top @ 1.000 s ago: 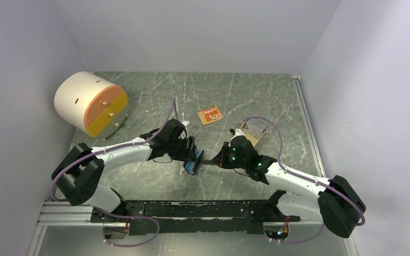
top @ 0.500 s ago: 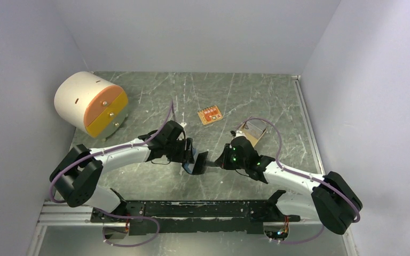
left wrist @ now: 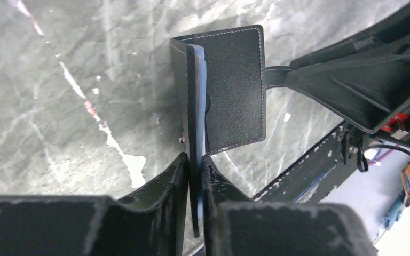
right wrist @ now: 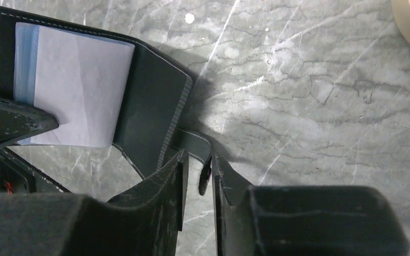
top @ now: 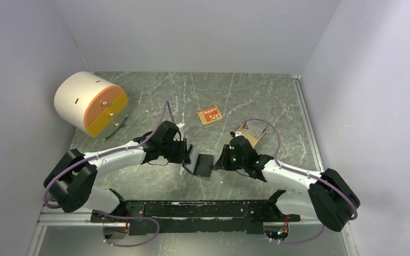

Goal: Put the credit cards into the card holder
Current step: Open the card holder at the center of the board.

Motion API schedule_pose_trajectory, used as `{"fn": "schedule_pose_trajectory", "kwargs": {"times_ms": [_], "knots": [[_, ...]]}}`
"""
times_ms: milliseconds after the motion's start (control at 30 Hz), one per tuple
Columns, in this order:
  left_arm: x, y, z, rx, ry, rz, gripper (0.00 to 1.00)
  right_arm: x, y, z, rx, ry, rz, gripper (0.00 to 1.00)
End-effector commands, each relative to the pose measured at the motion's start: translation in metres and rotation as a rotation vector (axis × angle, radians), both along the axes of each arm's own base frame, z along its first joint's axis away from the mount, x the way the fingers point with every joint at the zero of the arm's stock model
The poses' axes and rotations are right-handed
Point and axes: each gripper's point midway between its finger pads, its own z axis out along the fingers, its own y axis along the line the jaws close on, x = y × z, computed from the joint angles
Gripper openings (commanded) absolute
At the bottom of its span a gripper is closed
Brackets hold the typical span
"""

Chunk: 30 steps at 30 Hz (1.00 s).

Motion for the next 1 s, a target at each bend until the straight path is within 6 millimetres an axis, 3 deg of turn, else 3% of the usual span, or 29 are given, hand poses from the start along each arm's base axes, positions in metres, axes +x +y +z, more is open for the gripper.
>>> {"fn": "schedule_pose_trajectory", "kwargs": {"times_ms": [0,167,267,333,533,667,700,733,767,967], "knots": [[-0.004,-0.017,0.022,-0.119,0.006,-0.039,0.15,0.011,0.004,0.028,0.004,-0.014,-0.013,0.31],[-0.004,-0.015,0.020,-0.076,0.004,-0.009,0.27,0.007,0.022,0.070,0.153,-0.056,-0.008,0.38],[-0.004,-0.019,0.022,-0.091,0.006,-0.008,0.33,0.007,0.035,0.079,0.224,-0.066,0.011,0.38],[-0.003,-0.022,0.025,-0.094,0.003,-0.010,0.35,0.008,0.040,0.076,0.231,-0.058,0.021,0.37],[-0.003,-0.023,0.023,-0.068,0.004,-0.013,0.09,0.006,0.053,0.052,0.246,-0.002,0.050,0.32],[-0.006,-0.025,0.025,-0.087,0.008,-0.007,0.11,0.005,0.055,0.034,0.229,0.027,0.055,0.32],[-0.007,-0.026,0.026,-0.091,0.005,-0.008,0.16,0.006,0.054,0.029,0.219,0.033,0.052,0.32],[-0.008,-0.027,0.027,-0.091,0.003,-0.010,0.27,0.007,0.054,0.025,0.210,0.033,0.051,0.32],[-0.008,-0.027,0.028,-0.093,0.002,-0.011,0.30,0.007,0.054,0.019,0.196,0.041,0.051,0.32],[-0.008,-0.027,0.027,-0.086,0.001,-0.018,0.16,0.008,0.056,0.001,0.174,0.058,0.059,0.27]]}}
